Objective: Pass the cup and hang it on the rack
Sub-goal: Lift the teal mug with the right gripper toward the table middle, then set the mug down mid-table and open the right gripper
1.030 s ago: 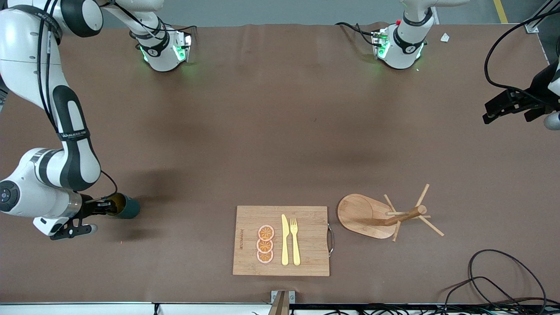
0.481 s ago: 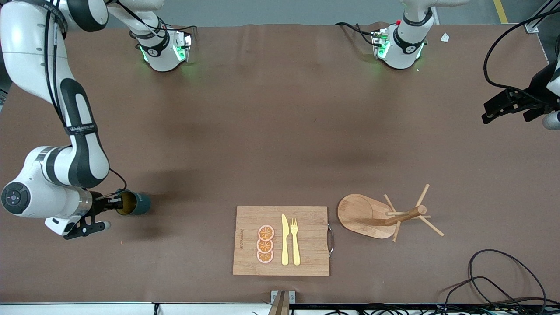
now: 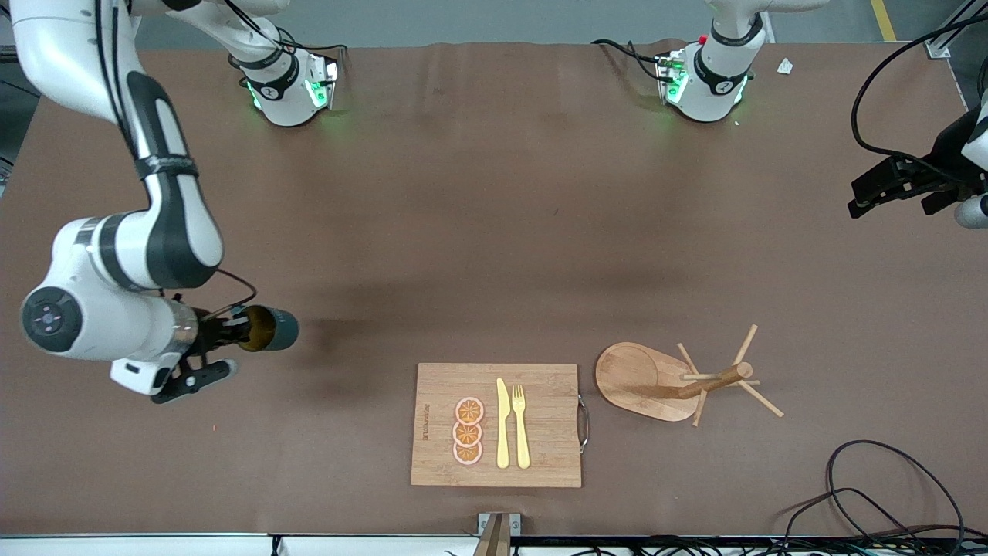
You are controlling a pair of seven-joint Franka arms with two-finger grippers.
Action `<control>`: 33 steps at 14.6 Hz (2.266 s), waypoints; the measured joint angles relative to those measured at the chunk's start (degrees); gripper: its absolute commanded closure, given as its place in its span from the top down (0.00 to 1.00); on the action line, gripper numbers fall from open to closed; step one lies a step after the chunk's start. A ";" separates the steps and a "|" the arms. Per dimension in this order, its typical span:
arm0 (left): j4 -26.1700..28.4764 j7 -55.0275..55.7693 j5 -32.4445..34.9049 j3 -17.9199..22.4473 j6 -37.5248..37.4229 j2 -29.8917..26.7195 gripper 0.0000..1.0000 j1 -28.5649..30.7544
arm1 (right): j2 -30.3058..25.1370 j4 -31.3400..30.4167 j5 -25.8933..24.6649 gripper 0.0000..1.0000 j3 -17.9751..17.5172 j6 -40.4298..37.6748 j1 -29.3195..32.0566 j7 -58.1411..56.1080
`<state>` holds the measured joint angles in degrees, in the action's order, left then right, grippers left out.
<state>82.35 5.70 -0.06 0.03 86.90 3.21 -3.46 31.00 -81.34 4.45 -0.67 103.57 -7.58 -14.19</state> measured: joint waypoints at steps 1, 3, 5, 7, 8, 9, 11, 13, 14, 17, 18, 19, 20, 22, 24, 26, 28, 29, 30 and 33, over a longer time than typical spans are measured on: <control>0.00 0.04 0.00 0.01 0.00 0.00 1.00 0.00 | -0.33 -0.08 0.21 0.00 -0.20 -0.03 -2.23 2.78; -0.07 0.13 0.00 0.06 0.00 -0.01 1.00 0.12 | -0.47 -0.35 0.34 0.00 -0.40 0.27 -7.57 7.07; -0.22 0.13 0.00 0.13 0.00 -0.06 1.00 0.42 | -0.46 -0.92 0.36 0.00 -0.44 1.94 -13.06 12.05; -0.20 0.13 0.00 0.20 -0.01 -0.04 1.00 0.50 | -0.44 -1.44 0.36 0.00 -0.41 3.96 -17.60 15.09; -0.14 0.12 0.00 0.21 -0.03 0.01 1.00 0.50 | -0.44 -1.93 0.36 0.00 -0.40 5.37 -19.42 15.84; -0.13 0.11 -0.12 0.22 -0.06 0.06 1.00 0.54 | -0.43 -2.79 0.36 0.00 -0.38 7.46 -21.14 16.82; -0.13 0.13 -1.81 0.30 -0.14 0.06 1.00 1.17 | -0.35 -5.11 0.34 0.00 -0.40 12.75 -24.51 18.22; -0.07 0.12 -2.63 0.32 -0.27 0.08 1.00 2.00 | -0.11 -6.58 0.30 0.00 -0.37 16.75 -28.10 18.60; -0.07 0.12 -2.60 0.31 -0.33 0.08 1.00 2.03 | 0.08 -6.94 0.26 0.00 -0.35 17.53 -29.60 18.75; -0.25 0.13 -1.34 -1.39 -1.91 -0.26 1.00 1.72 | 0.83 -7.04 0.13 0.00 -0.29 18.01 -33.15 18.77; -0.31 0.13 -0.87 -2.01 -2.46 -0.58 1.00 1.67 | 1.10 -7.07 0.11 0.00 -0.26 18.02 -34.25 18.78; -0.31 0.03 -0.67 -2.22 -3.01 -0.88 1.00 1.66 | 1.44 -7.14 0.10 0.01 -0.21 18.01 -35.29 18.91; -0.30 -0.32 -0.65 -2.22 -3.84 -1.00 1.00 1.68 | 1.88 -7.24 0.04 0.01 -0.10 18.01 -36.36 19.46; 0.16 -0.89 -0.65 -2.35 -5.41 -0.86 1.00 1.56 | 2.76 -7.84 -0.75 0.01 0.26 18.07 -38.19 21.80; 0.56 -0.89 -0.65 -3.24 -6.31 -0.62 1.00 1.41 | 3.20 -8.66 -1.30 0.01 0.50 18.14 -38.86 24.73; 0.56 -0.85 -0.65 -4.29 -7.24 -0.66 1.00 1.36 | 3.37 -8.96 -1.33 0.01 0.63 18.35 -38.91 27.93; 0.52 -0.85 -0.65 -4.55 -7.34 -0.77 1.00 1.35 | 3.39 -9.59 -1.33 0.01 0.71 19.86 -38.91 30.64; 0.51 -0.85 -0.66 -4.60 -7.34 -0.82 1.00 1.33 | 3.43 -10.32 -1.33 0.01 0.71 21.37 -38.91 31.57; 0.51 -0.85 -0.66 -4.73 -7.34 -0.86 1.00 1.31 | 3.46 -11.13 -1.33 0.01 0.71 22.83 -38.92 32.08; 0.51 -0.85 -0.66 -5.16 -7.38 -0.87 1.00 1.29 | 3.63 -12.36 -1.37 0.02 0.70 24.38 -39.19 32.59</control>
<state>82.86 4.85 -0.72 -5.13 79.52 2.34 -2.16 34.63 -93.69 3.07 0.04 127.95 -46.77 18.40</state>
